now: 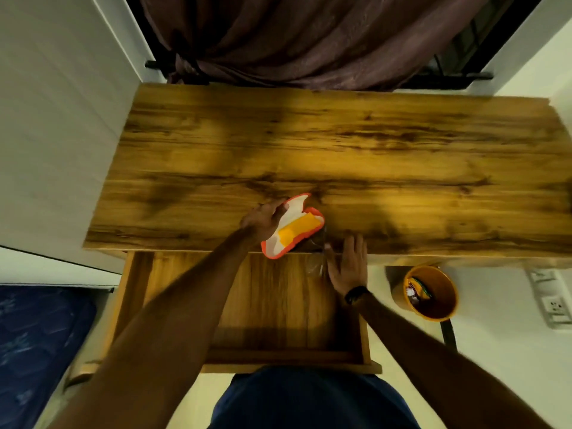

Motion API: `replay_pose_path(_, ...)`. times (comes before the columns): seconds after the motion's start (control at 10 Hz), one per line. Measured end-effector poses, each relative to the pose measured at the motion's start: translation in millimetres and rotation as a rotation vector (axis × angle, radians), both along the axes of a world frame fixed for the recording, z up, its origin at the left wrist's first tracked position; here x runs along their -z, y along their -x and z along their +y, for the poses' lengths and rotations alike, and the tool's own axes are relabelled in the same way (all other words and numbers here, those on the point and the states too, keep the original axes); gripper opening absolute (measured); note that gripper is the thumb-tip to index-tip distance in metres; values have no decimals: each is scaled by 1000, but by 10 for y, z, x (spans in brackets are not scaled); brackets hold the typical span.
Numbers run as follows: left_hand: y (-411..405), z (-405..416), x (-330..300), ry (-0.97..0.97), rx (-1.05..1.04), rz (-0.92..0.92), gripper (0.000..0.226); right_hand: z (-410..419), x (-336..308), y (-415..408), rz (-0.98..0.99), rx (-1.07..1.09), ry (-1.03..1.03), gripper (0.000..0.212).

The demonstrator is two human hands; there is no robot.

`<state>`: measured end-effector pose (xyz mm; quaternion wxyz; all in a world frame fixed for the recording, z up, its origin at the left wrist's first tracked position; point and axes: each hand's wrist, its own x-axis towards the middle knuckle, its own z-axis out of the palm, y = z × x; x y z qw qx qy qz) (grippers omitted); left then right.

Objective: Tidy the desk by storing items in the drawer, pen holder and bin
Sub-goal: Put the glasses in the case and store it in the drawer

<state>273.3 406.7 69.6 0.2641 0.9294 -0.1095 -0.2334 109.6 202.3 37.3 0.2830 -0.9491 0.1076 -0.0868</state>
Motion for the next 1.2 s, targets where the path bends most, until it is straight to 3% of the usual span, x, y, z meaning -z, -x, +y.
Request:
replay_pose_path(0.2,104,-6,-58,64,7,-6,74,38,302,325,101,-106,101,49)
replay_pose_path(0.3,128,8,15,70,-9,13,83,83,238,116,170,3,53,39)
replay_pose_path(0.5,194,64,-10,96,56,-115,57,101,294,334,198,-30,-9,27)
replay_pose_path(0.7,216,236,-7,135,9,-135,58,330,425,283,516,-17,-33,58)
replay_pose_path(0.8,247,301,-19,140,3,-124,54,507,453,40,629,68,-10,86)
replay_pose_path(0.9,303,351,7,143,6,-129,52,636,523,-140,772,35,106,90)
replay_pose_path(1.0,360,437,35,156,7,-122,54,687,549,-153,832,-47,176,57)
replay_pose_path(1.1,334,521,80,174,4,-120,58,666,577,-89,832,-91,92,53)
replay_pose_path(1.2,283,534,82,171,-16,-128,52,637,585,3,785,-77,-143,37)
